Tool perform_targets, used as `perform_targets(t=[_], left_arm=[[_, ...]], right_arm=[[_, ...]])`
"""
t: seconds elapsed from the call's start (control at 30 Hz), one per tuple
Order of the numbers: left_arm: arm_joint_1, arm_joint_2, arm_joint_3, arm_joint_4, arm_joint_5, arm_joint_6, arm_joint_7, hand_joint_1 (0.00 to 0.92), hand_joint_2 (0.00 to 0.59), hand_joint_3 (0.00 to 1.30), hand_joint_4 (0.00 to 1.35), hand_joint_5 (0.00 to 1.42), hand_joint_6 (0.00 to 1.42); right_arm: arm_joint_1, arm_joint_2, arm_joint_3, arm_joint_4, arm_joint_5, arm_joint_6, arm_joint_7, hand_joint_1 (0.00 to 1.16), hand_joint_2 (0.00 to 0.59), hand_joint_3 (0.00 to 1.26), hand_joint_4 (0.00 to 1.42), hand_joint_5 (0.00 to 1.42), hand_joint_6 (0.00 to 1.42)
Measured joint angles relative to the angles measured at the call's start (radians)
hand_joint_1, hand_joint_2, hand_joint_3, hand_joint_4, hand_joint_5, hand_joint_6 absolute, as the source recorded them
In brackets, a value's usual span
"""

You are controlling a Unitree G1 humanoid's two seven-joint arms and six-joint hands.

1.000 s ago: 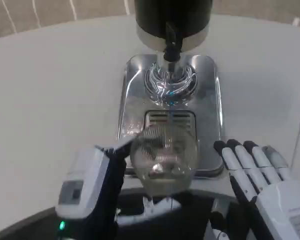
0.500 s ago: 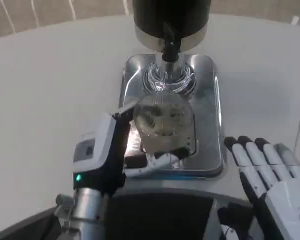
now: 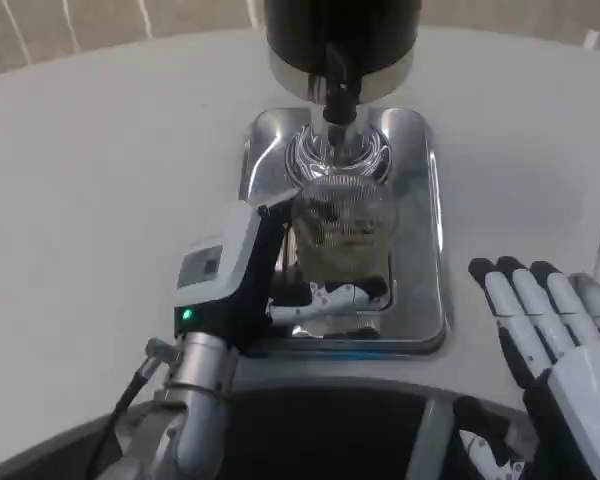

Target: Grasp the cup under the faucet to collect the drink, then remove the cup.

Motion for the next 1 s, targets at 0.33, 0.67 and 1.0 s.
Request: perform_targets(t=[0.33,0.67,1.0], left_arm=[[-0.069,0.009,-0.006,0.111,-0.056,-0.008,0.034,0.642,0.100,1.13,1.26,1.40,1.42],[-0.058,0.056,-0.072,0.097,-0.049,-0.030,0.065,0.207,0.035,0.26,0.24,0.74,1.00],[-0.056,0.076,-0.071,0.089,-0.088,-0.063,0.043,0.142,0.001,0.07,0.07,0.58,0.84]], right_arm=[[-0.002,0.002,0.000,0.000,0.015,0.008,0.019,0.54,0.531,0.00,0.00,0.00,0.00],[-0.005,0.003,0.010,0.000,0.029,0.008,0.033,0.54,0.531,0.00,0.00,0.00,0.00],[0.021,0.002,0.010,-0.003,0.041,0.008,0.033,0.54,0.535,0.00,0.00,0.00,0.00]])
